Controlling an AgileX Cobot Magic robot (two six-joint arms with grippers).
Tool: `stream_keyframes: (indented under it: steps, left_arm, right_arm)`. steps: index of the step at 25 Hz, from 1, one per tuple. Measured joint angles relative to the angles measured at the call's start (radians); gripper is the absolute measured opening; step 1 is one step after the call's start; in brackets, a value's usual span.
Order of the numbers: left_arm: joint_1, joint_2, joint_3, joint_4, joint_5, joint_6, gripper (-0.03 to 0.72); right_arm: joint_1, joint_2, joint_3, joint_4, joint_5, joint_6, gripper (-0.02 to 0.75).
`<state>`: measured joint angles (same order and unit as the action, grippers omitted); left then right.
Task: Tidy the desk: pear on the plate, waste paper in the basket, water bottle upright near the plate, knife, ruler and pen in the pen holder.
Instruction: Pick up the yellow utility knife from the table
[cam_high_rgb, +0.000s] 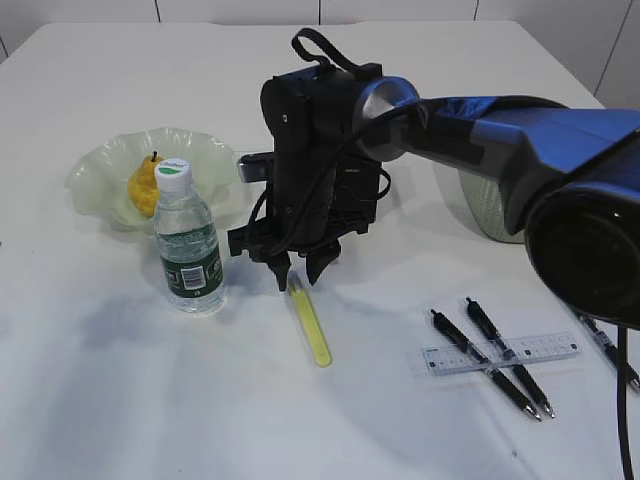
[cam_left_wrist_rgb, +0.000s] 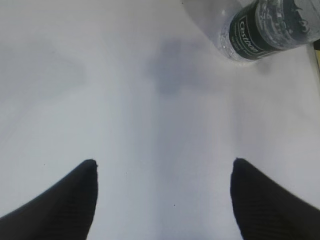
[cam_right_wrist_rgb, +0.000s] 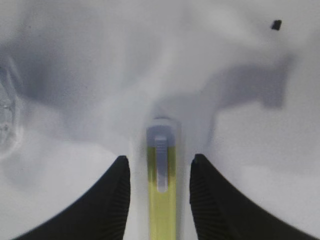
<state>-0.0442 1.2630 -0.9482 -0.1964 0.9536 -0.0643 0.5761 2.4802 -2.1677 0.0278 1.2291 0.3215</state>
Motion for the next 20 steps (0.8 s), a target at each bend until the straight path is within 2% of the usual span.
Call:
stream_keyframes:
  steps: [17,20]
  left_arm:
    - [0.000,0.000,0.000,0.000,-0.002,0.000,0.590]
    - [0.000,0.000,0.000,0.000,-0.004,0.000,0.590]
  right_arm:
    - [0.000,0.022,0.000,-0.004,-0.002,0.000,0.302]
    - [0.000,0.022,0.000,-0.004,-0.002,0.000,0.267]
